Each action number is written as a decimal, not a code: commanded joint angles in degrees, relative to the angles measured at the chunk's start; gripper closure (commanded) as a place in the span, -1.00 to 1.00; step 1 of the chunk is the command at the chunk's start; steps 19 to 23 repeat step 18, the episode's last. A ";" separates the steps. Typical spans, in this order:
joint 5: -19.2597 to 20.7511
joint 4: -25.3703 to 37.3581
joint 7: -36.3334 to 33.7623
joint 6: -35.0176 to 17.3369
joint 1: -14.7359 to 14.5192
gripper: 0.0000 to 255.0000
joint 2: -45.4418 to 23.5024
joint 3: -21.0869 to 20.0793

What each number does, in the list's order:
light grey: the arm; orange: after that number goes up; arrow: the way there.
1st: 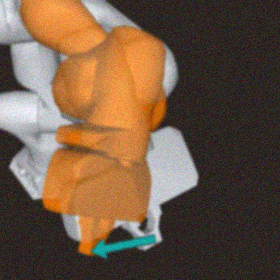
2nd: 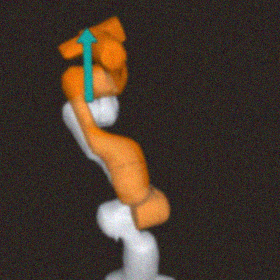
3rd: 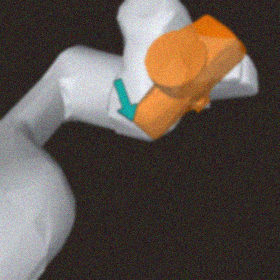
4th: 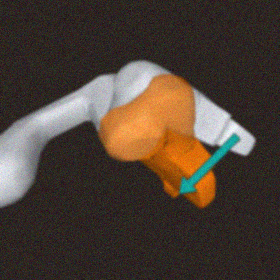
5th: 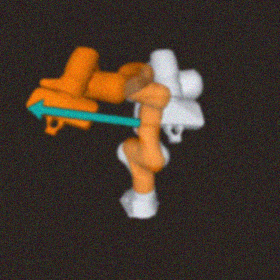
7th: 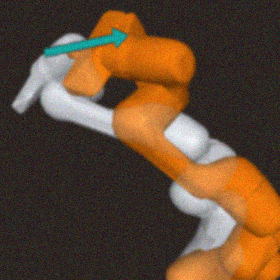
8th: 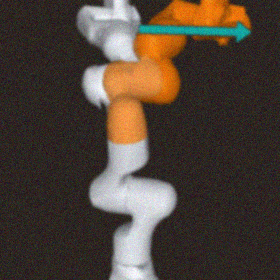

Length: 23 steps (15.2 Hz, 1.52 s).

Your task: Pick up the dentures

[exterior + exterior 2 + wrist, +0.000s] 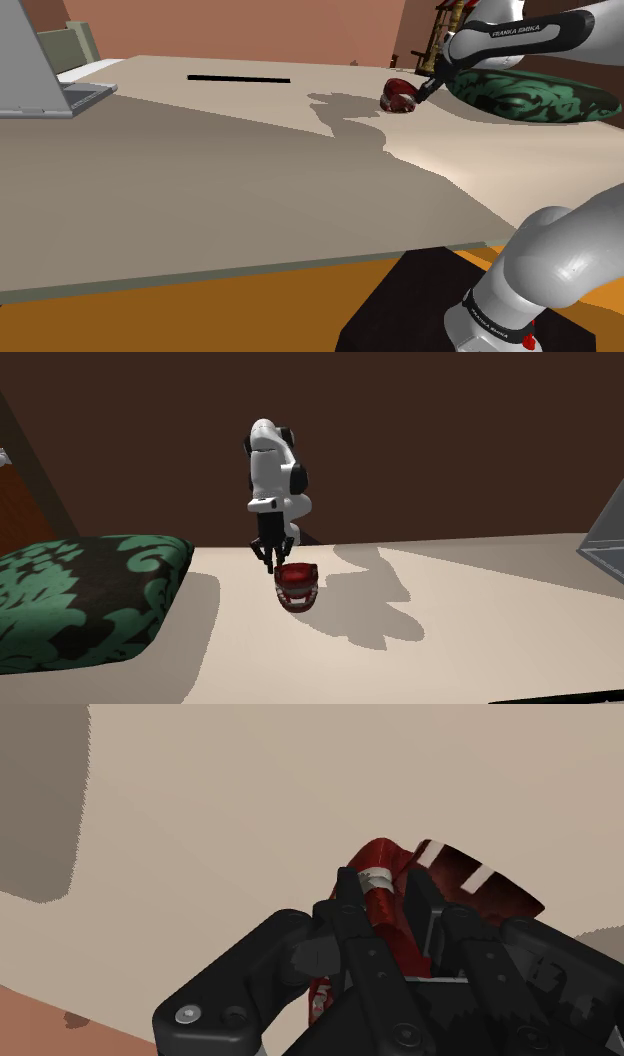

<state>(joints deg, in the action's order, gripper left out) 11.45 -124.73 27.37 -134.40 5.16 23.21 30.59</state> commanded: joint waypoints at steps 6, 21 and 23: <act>-0.34 3.75 0.07 3.87 -0.24 1.00 0.09 -0.51; -1.36 12.25 0.53 11.56 -0.93 1.00 -0.77 -1.15; -1.36 12.25 0.53 11.56 -0.93 1.00 -0.77 -1.15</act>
